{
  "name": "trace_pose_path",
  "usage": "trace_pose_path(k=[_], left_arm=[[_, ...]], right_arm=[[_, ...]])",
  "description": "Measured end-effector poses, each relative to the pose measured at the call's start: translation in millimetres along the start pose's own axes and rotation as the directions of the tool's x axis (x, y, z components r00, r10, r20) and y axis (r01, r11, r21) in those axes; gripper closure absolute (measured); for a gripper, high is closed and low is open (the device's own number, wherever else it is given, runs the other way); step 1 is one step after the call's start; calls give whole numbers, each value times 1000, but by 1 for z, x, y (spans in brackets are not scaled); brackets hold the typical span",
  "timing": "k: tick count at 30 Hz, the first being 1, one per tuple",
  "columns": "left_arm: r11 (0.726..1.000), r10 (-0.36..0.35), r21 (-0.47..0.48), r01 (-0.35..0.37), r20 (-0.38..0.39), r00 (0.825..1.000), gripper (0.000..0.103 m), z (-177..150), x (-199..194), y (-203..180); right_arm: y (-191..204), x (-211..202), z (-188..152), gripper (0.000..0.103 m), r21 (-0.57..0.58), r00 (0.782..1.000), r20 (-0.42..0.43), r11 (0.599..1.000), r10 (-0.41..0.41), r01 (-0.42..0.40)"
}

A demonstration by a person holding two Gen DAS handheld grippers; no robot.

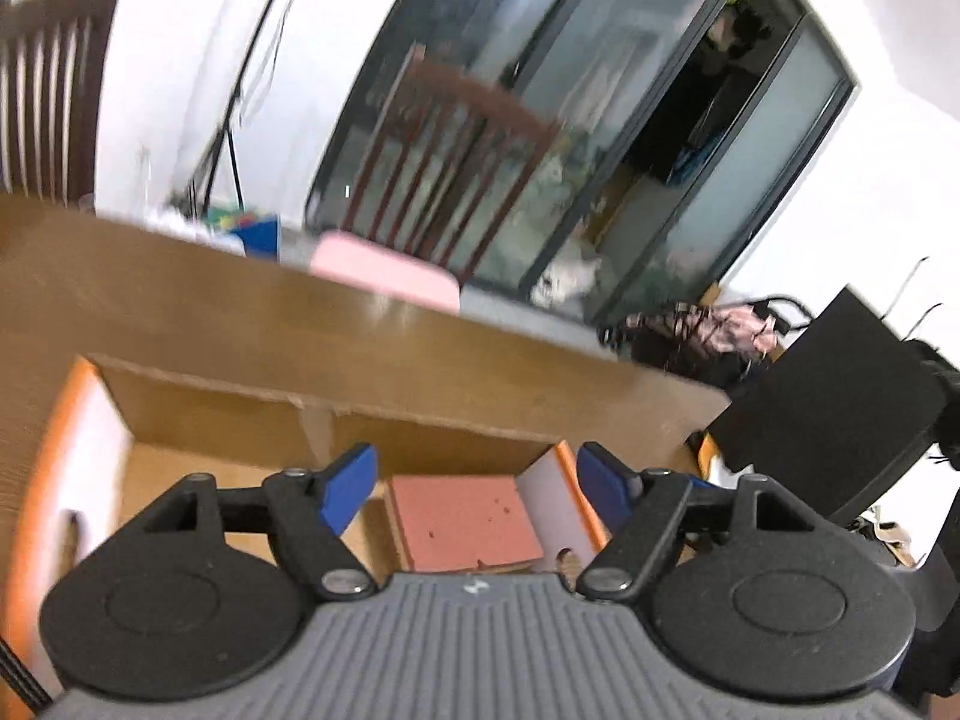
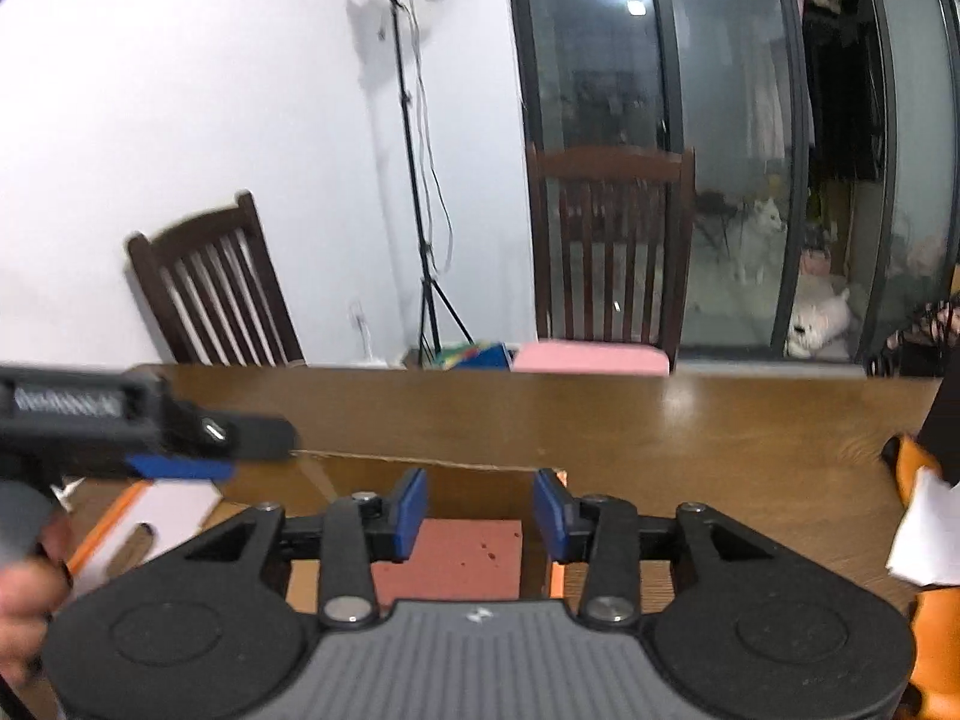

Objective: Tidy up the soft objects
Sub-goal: 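Carry the pink sponge into the cardboard box and open the right tool, then move the right tool to the white-and-yellow plush alpaca and grasp it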

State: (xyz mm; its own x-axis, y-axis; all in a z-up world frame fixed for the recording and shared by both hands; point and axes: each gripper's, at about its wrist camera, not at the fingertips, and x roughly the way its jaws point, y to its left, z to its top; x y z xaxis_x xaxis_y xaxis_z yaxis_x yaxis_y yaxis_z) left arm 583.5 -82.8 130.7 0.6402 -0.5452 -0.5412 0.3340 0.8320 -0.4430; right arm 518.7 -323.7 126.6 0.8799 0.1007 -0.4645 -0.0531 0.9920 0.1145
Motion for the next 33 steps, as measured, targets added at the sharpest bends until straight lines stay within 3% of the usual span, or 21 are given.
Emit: trace_pose_path(k=[8, 15, 17, 24, 29, 33], left_arm=[[987, 98, 114, -115, 145, 985, 12, -19, -121, -19], [962, 169, 176, -209, 222, 960, 2, -80, -205, -23], [956, 168, 192, -221, 257, 952, 0, -104, -224, -27], [938, 167, 231, -260, 357, 919, 0, -203, -268, -29], [923, 214, 211, -321, 410, 886, 0, -258, -280, -25], [931, 233, 172, -321, 398, 887, 0, -292, -288, -20]], right_arm=[[17, -120, -8, 46, -114, 992, 123, 993, 28, -14], [39, -211, -40, 33, -191, 972, 227, 982, 59, -15], [44, -229, -58, 23, -200, 966, 250, 979, 74, -23], [63, -261, -127, 20, -193, 962, 251, 979, 106, -57], [72, -273, -175, 20, -134, 960, 250, 986, 129, -97], [75, -278, -214, 19, -122, 961, 241, 987, 133, -106]])
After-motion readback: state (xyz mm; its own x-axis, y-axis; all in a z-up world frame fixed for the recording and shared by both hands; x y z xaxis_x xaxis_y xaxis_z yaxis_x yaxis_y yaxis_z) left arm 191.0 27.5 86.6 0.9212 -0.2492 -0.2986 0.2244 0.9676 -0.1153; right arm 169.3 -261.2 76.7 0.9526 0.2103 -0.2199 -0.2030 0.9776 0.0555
